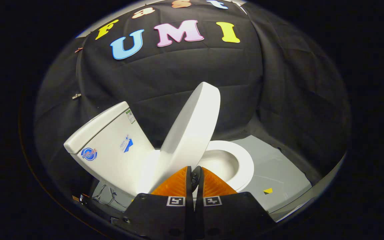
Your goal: Open the toilet lid.
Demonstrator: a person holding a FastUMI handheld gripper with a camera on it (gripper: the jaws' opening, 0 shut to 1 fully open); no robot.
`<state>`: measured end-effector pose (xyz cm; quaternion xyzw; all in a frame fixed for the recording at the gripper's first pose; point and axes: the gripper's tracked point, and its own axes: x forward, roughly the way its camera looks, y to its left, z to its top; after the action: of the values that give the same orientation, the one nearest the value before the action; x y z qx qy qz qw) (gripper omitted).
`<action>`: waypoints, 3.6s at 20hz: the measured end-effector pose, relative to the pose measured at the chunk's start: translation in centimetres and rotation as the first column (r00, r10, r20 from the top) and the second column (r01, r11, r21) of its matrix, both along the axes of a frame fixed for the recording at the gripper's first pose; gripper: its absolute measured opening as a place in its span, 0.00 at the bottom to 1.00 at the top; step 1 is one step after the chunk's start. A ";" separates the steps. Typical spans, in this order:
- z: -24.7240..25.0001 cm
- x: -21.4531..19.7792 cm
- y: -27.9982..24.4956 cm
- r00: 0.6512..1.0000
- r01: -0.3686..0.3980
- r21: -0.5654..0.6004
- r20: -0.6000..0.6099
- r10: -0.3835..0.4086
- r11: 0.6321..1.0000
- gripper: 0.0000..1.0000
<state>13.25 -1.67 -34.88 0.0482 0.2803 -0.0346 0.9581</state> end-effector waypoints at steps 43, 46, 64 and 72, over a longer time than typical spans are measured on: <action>10.4 -0.1 21.6 0.898 -0.384 -0.112 0.183 0.399 0.916 0.99; 14.2 -1.1 20.0 0.898 -0.354 -0.109 0.240 0.370 0.929 0.99; 34.4 -12.1 9.1 0.829 -0.147 -0.184 0.512 0.223 0.972 0.98; 35.6 -13.5 8.6 0.818 -0.131 -0.179 0.535 0.208 0.975 0.99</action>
<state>-0.29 6.89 0.68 -0.0337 -0.0071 0.0476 0.9983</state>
